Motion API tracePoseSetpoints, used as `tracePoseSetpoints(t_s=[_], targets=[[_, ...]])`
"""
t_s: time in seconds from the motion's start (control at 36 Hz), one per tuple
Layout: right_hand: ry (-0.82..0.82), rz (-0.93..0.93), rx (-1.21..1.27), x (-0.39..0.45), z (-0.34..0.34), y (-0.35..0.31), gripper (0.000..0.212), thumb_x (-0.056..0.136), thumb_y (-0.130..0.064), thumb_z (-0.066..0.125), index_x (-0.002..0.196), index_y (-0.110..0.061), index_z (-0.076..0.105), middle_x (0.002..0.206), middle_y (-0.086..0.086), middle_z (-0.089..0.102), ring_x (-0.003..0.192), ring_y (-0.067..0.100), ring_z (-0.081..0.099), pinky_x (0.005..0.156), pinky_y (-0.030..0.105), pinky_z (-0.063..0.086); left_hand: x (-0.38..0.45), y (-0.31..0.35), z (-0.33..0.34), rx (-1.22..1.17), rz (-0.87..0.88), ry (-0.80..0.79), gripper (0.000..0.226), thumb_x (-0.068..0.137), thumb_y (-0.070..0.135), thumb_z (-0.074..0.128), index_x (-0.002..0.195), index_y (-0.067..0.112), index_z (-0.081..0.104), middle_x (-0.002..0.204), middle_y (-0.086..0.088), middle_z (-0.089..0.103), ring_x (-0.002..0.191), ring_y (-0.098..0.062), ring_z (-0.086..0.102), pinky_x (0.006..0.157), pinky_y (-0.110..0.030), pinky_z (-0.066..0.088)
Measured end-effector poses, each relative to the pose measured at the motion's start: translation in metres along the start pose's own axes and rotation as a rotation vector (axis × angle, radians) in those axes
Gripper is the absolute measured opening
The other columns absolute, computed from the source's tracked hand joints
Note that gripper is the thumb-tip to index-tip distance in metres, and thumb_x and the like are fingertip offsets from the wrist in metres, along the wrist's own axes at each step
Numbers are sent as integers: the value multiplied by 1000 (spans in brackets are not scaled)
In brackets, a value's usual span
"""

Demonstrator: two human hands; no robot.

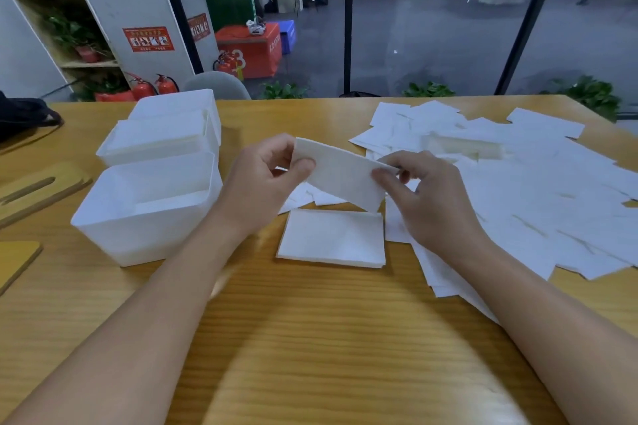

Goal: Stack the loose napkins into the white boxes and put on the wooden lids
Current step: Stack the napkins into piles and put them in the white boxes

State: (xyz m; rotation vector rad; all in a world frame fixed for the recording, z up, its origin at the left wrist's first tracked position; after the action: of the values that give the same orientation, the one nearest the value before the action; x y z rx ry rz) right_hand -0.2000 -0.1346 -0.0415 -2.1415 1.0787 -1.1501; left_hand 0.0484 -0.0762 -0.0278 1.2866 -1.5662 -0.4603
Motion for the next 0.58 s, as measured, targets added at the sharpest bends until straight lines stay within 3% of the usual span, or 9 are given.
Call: tracePoseSetpoints(t_s=[0.11,0.17,0.22,0.28,0.31,0.36,0.44,0.58], targets=[[-47,1,74,-1,2,-2,13,104,-24,70,92,-22,77,82,-4,69,78,12,59,75,34,50,-3,5,5,-11,-42,-76,10,105,22,74,114,20,75,100,1,80,95,-25,76,83,-51,60],[-61,9,109,-1,1,-4,6,102,-23,73,104,-27,78,80,-2,68,75,17,62,75,34,53,-4,9,6,-6,-54,-94,9,105,19,73,113,20,75,97,0,80,92,-27,76,79,-45,59],[-83,37,187,-1,-1,-5,17,102,-24,74,117,-31,75,76,8,62,71,27,61,73,37,53,-5,11,4,-4,-90,-119,9,104,17,73,113,20,75,91,-2,79,86,-33,74,74,-41,56],[-128,86,281,-3,-3,-5,24,104,-22,72,126,-32,70,71,12,58,64,27,56,69,38,50,-7,9,0,32,-160,-176,13,102,18,75,113,26,73,73,-1,72,67,-35,63,66,-39,49],[-160,111,301,-4,-2,-4,27,104,-22,71,128,-32,67,69,9,59,62,23,54,68,36,49,-8,7,-2,84,-198,-219,16,101,20,76,113,30,72,64,1,61,58,-28,51,62,-36,43],[-228,142,246,-7,2,-3,30,103,-23,73,130,-32,65,66,0,62,60,16,55,66,30,48,-10,4,-3,185,-267,-322,23,99,26,77,115,39,68,60,-1,50,55,-19,44,61,-36,38],[-312,161,107,-10,11,1,29,101,-25,74,126,-33,63,67,-4,65,56,7,55,59,20,45,-14,1,2,243,-320,-438,30,99,31,76,120,47,62,66,-3,56,56,-21,54,62,-42,46],[-353,141,-41,-15,19,6,29,97,-27,78,122,-35,65,75,-7,73,64,7,63,64,24,48,-17,-11,6,367,-344,-492,32,99,42,77,123,52,57,65,4,50,56,-14,46,64,-36,40]])
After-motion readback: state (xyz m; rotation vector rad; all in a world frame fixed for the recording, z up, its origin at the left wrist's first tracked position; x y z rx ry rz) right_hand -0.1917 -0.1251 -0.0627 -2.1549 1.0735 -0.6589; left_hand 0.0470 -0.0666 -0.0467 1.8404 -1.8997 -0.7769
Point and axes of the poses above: each hand's wrist, its own x-axis towards the middle knuckle, its own z-axis out of the palm, y = z × x, the point moved 6 cm from there along x, towards the middle knuckle
